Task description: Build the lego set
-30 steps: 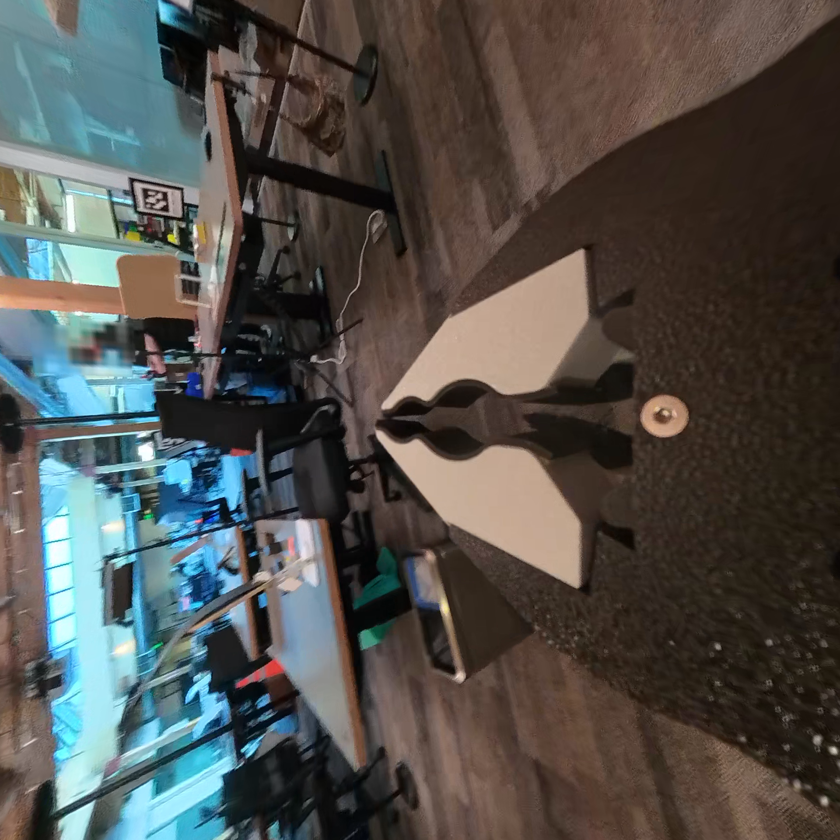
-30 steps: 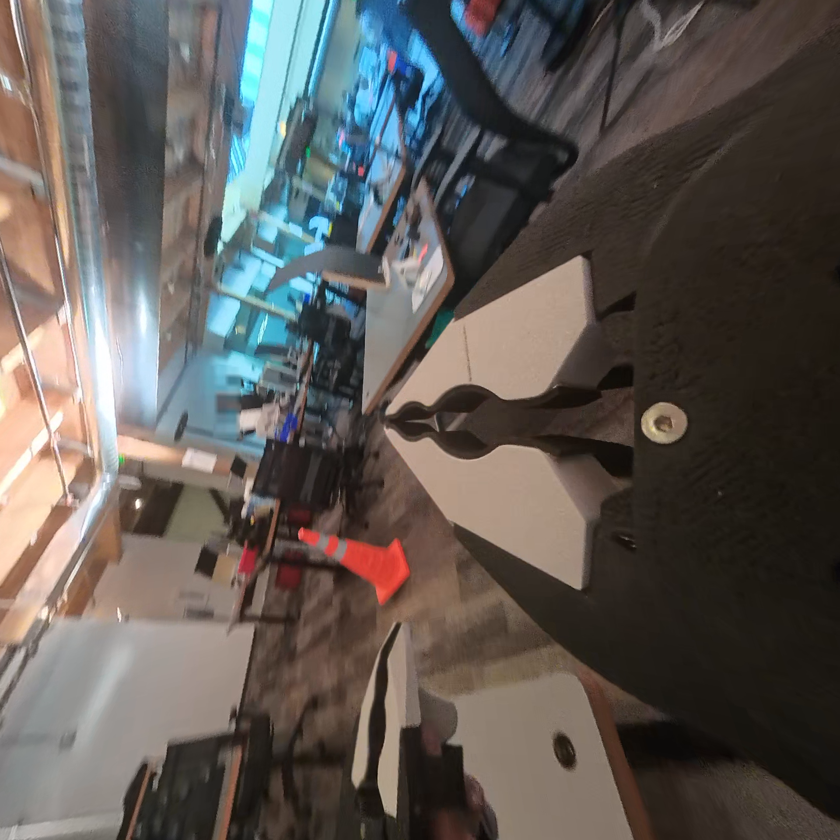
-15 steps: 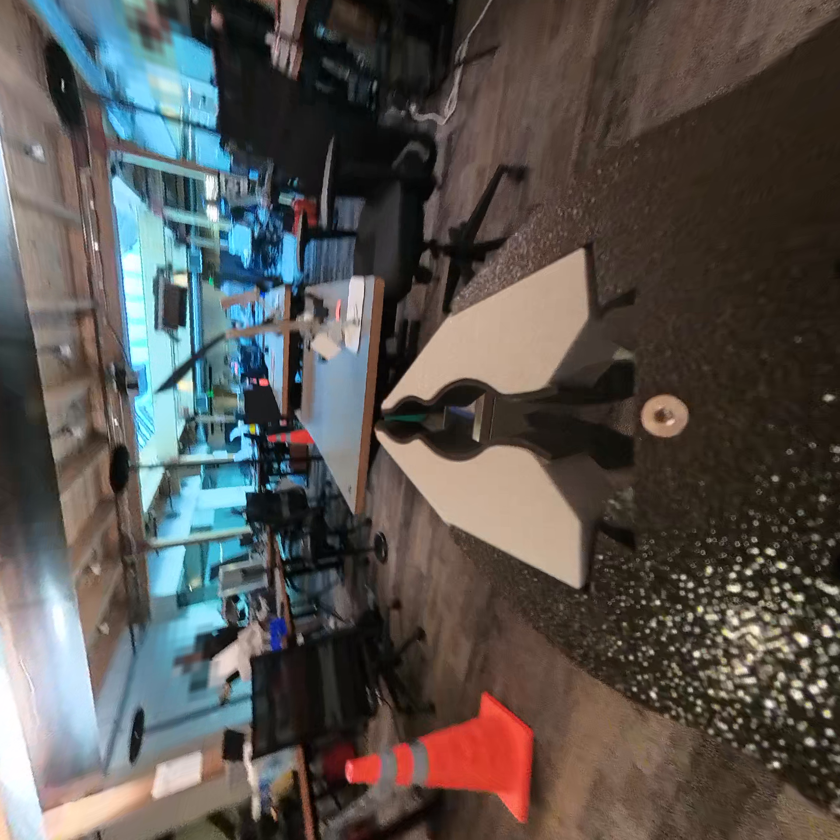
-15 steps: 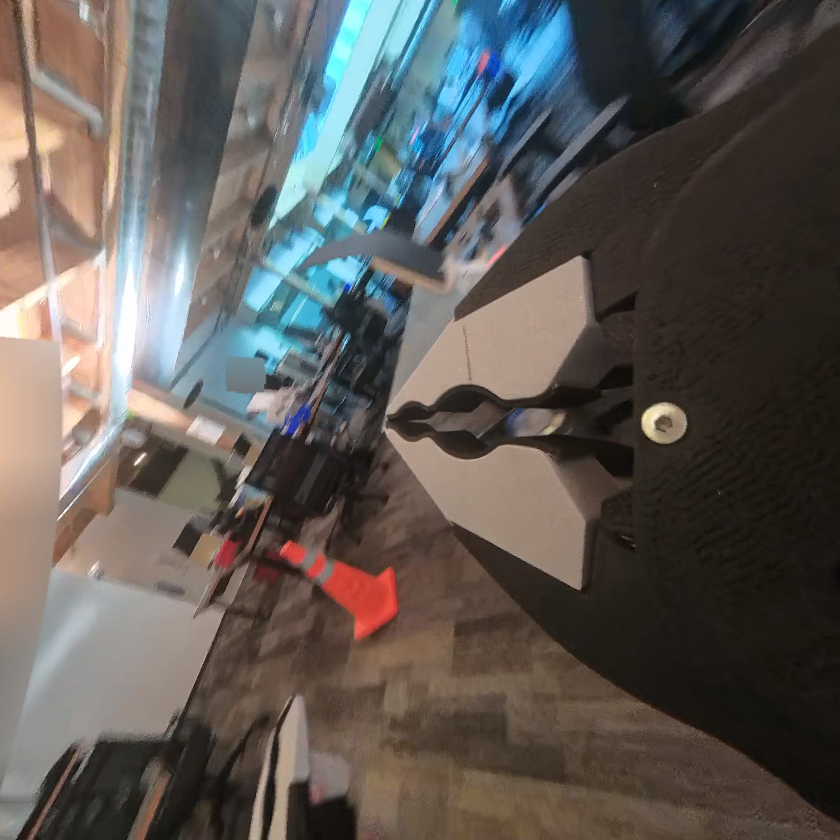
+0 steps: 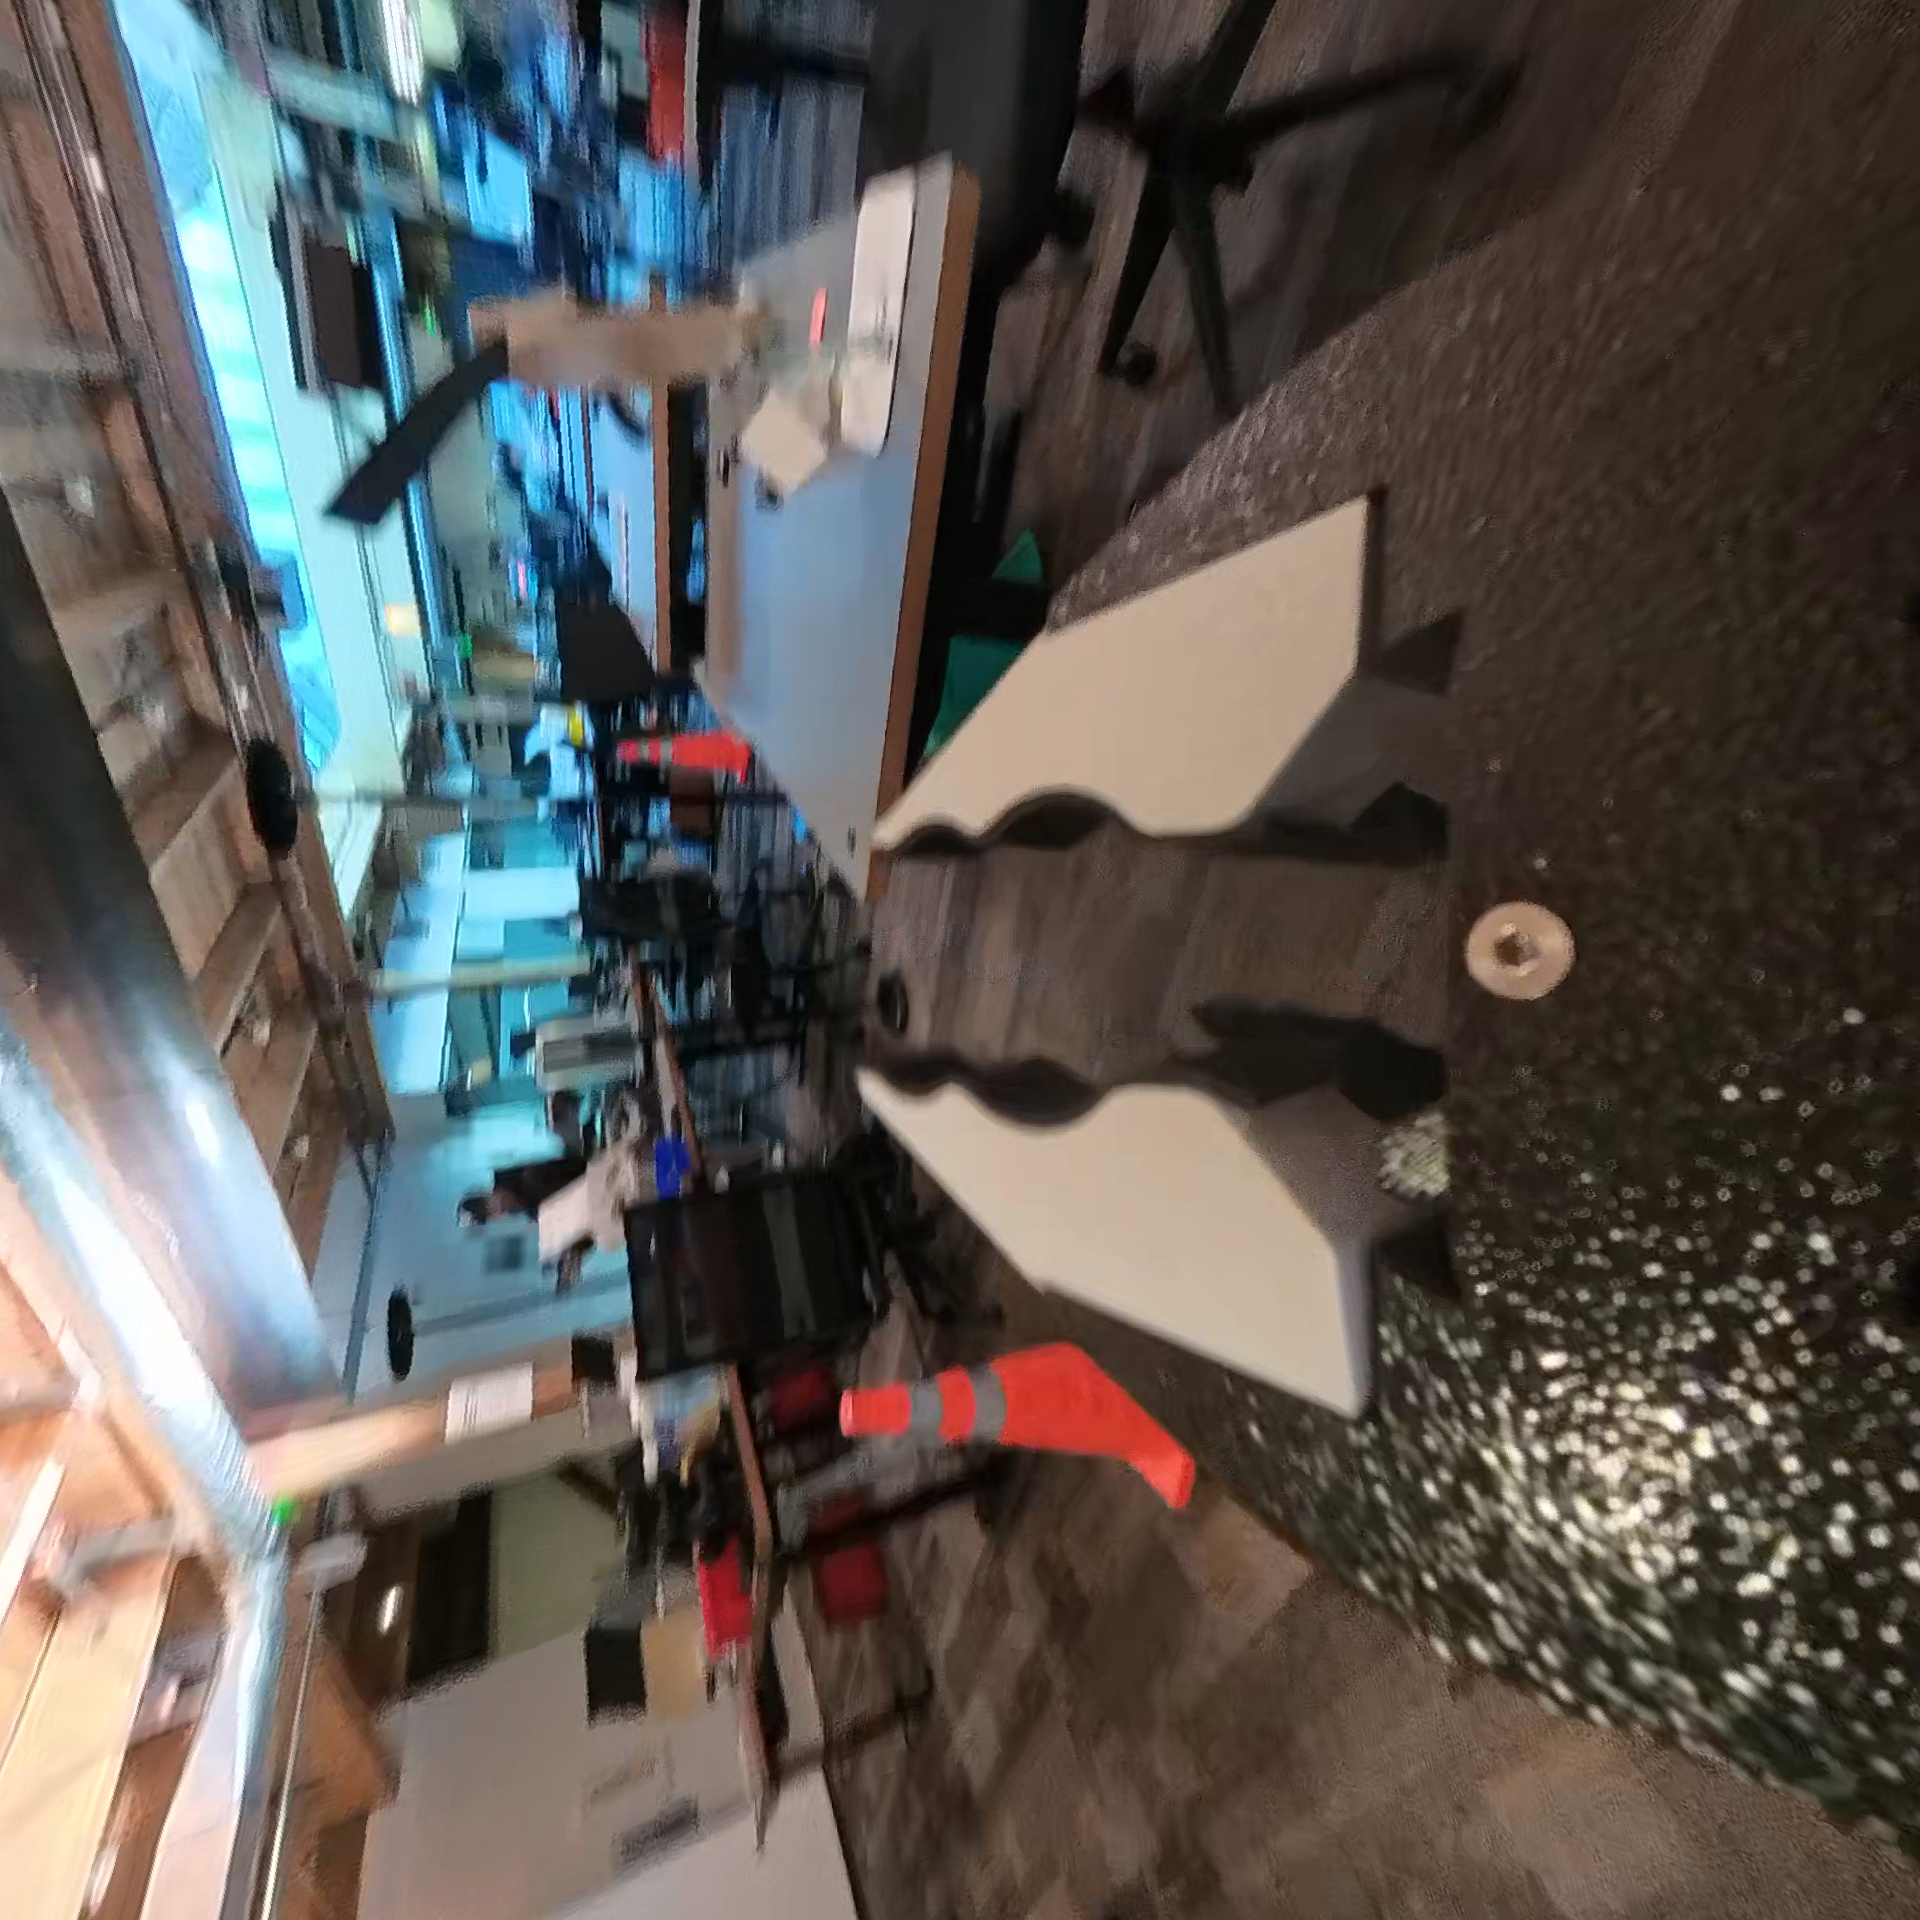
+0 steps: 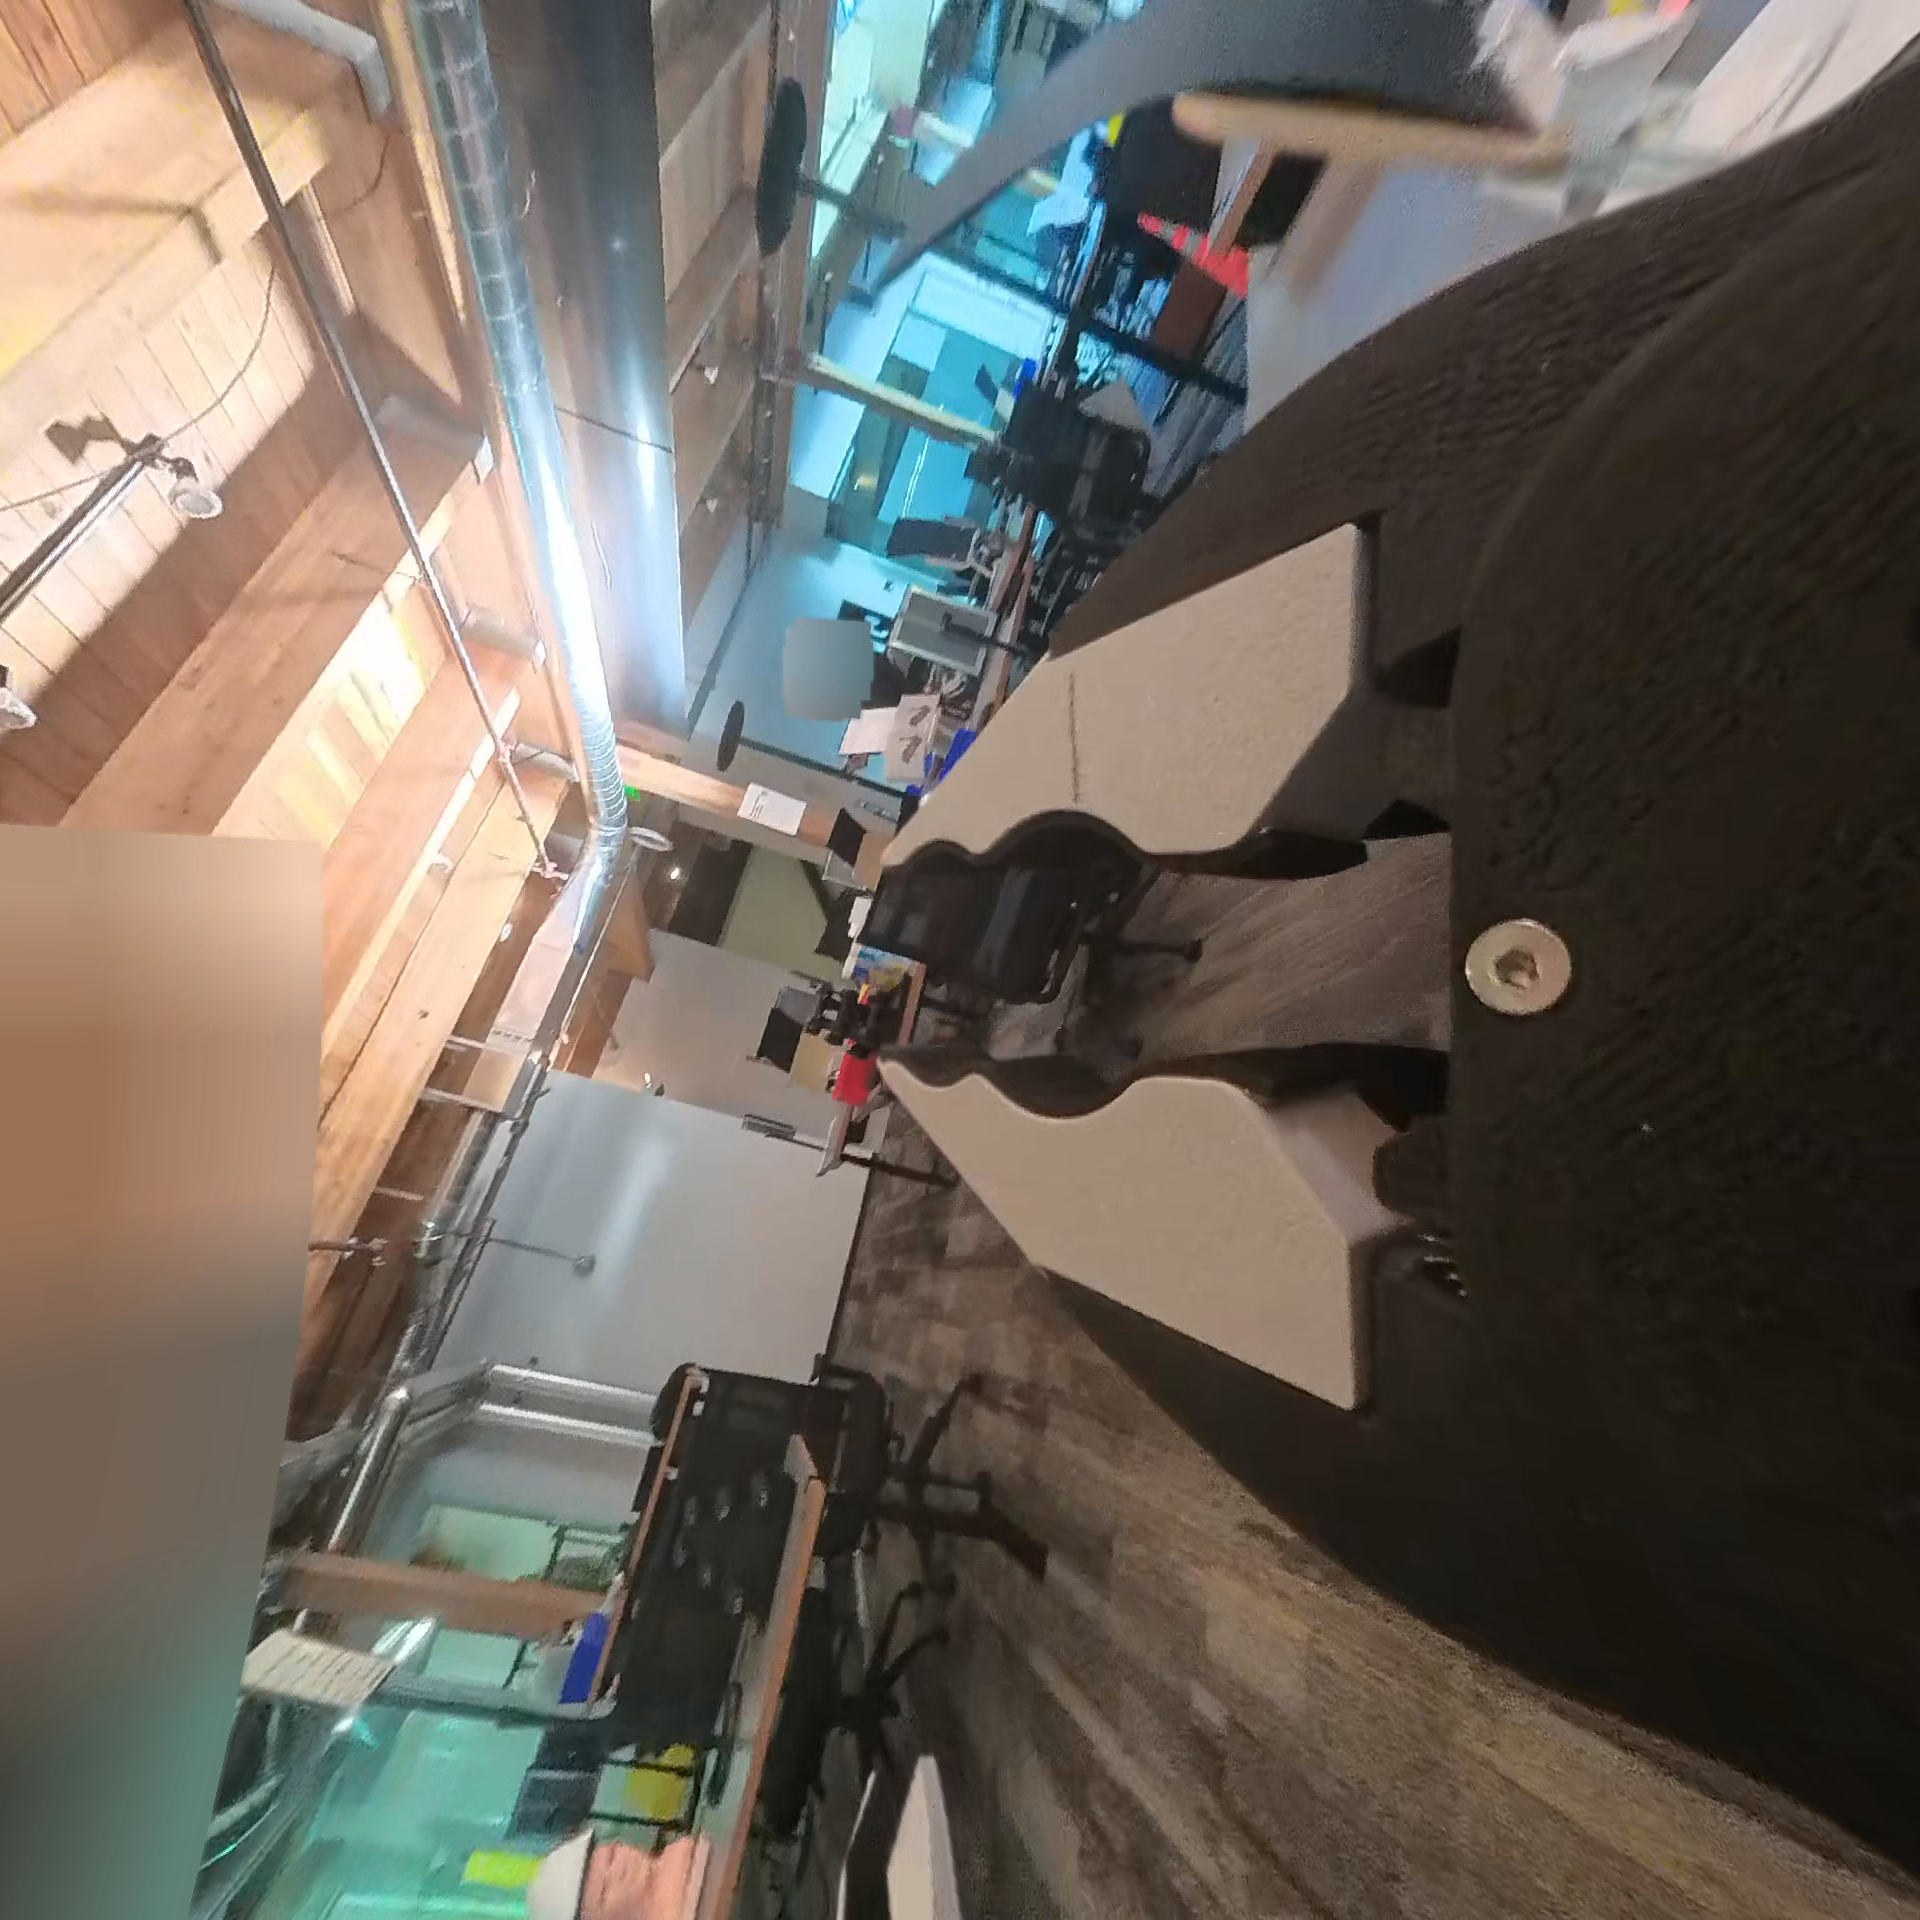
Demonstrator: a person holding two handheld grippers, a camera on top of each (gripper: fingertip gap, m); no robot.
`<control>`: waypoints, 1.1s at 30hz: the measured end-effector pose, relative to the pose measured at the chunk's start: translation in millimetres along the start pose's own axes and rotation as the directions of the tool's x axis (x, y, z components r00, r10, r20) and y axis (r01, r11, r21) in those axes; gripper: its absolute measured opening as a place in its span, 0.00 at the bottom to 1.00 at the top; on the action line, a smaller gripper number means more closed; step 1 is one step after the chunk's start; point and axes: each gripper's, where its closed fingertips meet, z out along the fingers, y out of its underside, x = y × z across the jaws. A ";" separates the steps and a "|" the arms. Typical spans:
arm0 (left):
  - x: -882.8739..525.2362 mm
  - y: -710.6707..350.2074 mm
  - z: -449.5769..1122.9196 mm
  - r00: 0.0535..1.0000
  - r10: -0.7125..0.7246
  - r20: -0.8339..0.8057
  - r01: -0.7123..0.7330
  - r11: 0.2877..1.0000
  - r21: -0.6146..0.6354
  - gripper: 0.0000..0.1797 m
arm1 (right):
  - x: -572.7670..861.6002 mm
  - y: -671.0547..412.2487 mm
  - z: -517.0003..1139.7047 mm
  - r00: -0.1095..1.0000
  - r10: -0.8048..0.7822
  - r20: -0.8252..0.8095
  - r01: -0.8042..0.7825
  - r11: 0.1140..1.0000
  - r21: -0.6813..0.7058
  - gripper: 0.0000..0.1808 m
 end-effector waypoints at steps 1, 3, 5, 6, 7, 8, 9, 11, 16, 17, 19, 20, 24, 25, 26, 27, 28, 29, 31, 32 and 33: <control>-14.2 1.4 13.6 0.997 0.023 0.077 -0.023 1.000 0.008 0.32 | 5.1 11.2 18.9 1.000 0.015 0.007 -0.016 1.000 0.011 0.18; -39.6 4.5 42.8 0.978 0.061 0.200 -0.067 0.997 0.024 0.45 | 16.8 34.7 56.8 0.999 0.044 0.015 -0.044 0.998 0.037 0.22; -53.9 9.6 80.2 0.972 0.066 0.224 -0.074 0.997 0.027 0.47 | 29.6 59.1 96.3 0.998 0.062 0.024 -0.063 0.996 0.057 0.25; -60.7 10.7 100.6 0.970 0.063 0.233 -0.073 0.997 0.035 0.49 | 34.5 70.9 116.3 0.997 0.062 0.042 -0.065 0.996 0.068 0.26; -69.7 9.9 121.1 0.966 0.065 0.251 -0.080 0.996 0.051 0.49 | 38.9 79.3 134.1 0.997 0.054 0.061 -0.058 0.995 0.081 0.26; -81.1 9.2 143.2 0.960 0.063 0.273 -0.084 0.994 0.065 0.48 | 46.3 89.0 155.2 0.997 0.043 0.070 -0.050 0.994 0.095 0.26; -92.3 7.7 165.8 0.954 0.049 0.296 -0.071 0.995 0.065 0.48 | 56.0 99.3 179.0 0.996 0.042 0.073 -0.050 0.994 0.102 0.27; -107.5 -0.7 214.3 0.958 0.003 0.286 -0.026 0.997 0.076 0.47 | 76.9 115.9 230.3 0.994 0.070 0.086 -0.079 0.992 0.101 0.28; -159.6 -21.9 295.9 0.950 -0.018 0.311 -0.035 0.986 0.163 0.43 | 98.3 154.5 349.8 0.980 0.138 0.144 -0.158 0.979 0.133 0.29; -175.0 -19.0 304.0 0.941 -0.045 0.334 -0.013 0.985 0.169 0.43 | 95.1 166.9 373.9 0.973 0.168 0.158 -0.188 0.976 0.115 0.29; -205.7 -9.0 315.1 0.923 -0.085 0.376 0.024 0.986 0.165 0.43 | 82.5 187.3 419.3 0.949 0.240 0.203 -0.260 0.962 0.081 0.29; -220.7 -2.5 319.3 0.916 -0.075 0.394 0.015 0.988 0.152 0.44 | 73.3 194.6 440.5 0.935 0.273 0.226 -0.296 0.952 0.073 0.29; -315.4 34.6 299.3 0.789 0.157 0.594 -0.158 0.986 -0.051 0.46 | 37.4 221.6 518.4 0.908 0.293 0.299 -0.333 0.938 0.092 0.29; -343.2 38.1 293.3 0.735 0.233 0.637 -0.212 0.971 -0.110 0.46 | 29.2 230.7 537.1 0.910 0.285 0.302 -0.327 0.940 0.096 0.29; -369.9 36.9 290.3 0.688 0.286 0.667 -0.255 0.956 -0.146 0.46 | 22.1 240.7 556.5 0.909 0.284 0.304 -0.326 0.941 0.095 0.29; -395.6 33.9 289.6 0.656 0.315 0.686 -0.284 0.945 -0.162 0.47 | 15.7 250.3 575.9 0.907 0.290 0.307 -0.330 0.940 0.089 0.29; -421.3 29.5 292.8 0.631 0.324 0.705 -0.296 0.941 -0.167 0.47 | 10.4 259.3 596.1 0.904 0.299 0.305 -0.338 0.938 0.082 0.29; -448.1 25.1 298.6 0.617 0.308 0.725 -0.285 0.945 -0.159 0.48 | 6.7 267.3 617.7 0.901 0.317 0.297 -0.352 0.933 0.071 0.29; -495.0 18.4 325.0 0.647 0.219 0.731 -0.215 0.971 -0.101 0.48 | -0.4 278.7 663.8 0.882 0.371 0.291 -0.397 0.917 0.033 0.31; -512.7 17.1 344.6 0.687 0.164 0.708 -0.174 0.983 -0.059 0.48 | -6.0 278.0 687.1 0.871 0.387 0.304 -0.414 0.910 0.026 0.31; -524.6 17.6 367.1 0.733 0.117 0.670 -0.139 0.990 -0.020 0.48 | -8.5 276.6 707.7 0.869 0.383 0.315 -0.413 0.910 0.032 0.31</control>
